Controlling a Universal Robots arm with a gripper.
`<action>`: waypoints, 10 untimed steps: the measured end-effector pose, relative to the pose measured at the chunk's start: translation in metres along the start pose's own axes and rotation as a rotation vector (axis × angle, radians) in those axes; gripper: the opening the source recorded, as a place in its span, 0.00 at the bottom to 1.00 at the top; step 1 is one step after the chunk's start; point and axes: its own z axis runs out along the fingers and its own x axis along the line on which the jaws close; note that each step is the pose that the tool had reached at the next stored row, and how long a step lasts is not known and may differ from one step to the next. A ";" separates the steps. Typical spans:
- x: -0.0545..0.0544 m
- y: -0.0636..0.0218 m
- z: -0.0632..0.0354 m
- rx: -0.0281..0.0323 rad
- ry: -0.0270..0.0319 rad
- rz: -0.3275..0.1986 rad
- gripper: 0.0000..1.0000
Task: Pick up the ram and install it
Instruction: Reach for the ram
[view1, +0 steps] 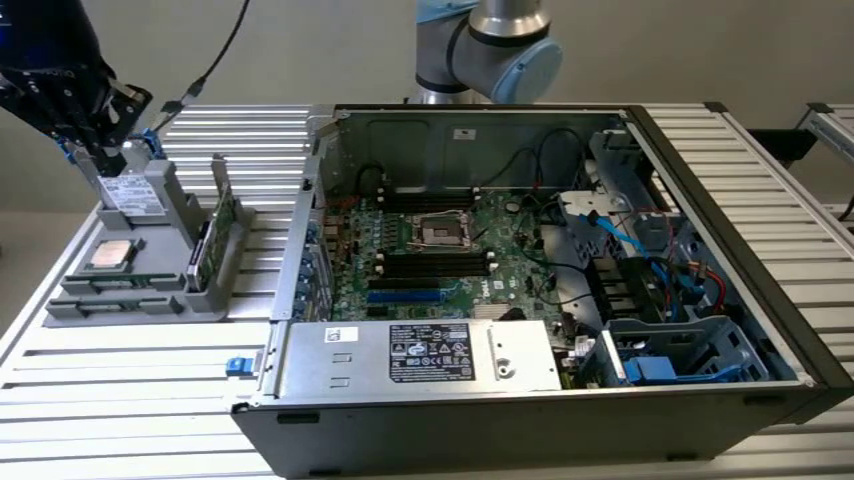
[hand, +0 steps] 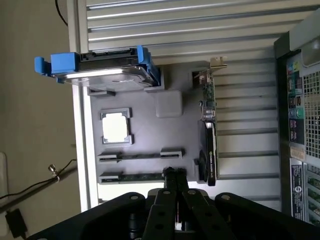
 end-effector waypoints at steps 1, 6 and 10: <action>0.003 -0.0012 0.0016 -0.0005 -0.0002 0.000 0.10; 0.018 -0.0097 0.0100 -0.0057 0.0001 -0.001 0.10; 0.022 -0.0190 0.0157 -0.0187 0.0010 -0.002 0.10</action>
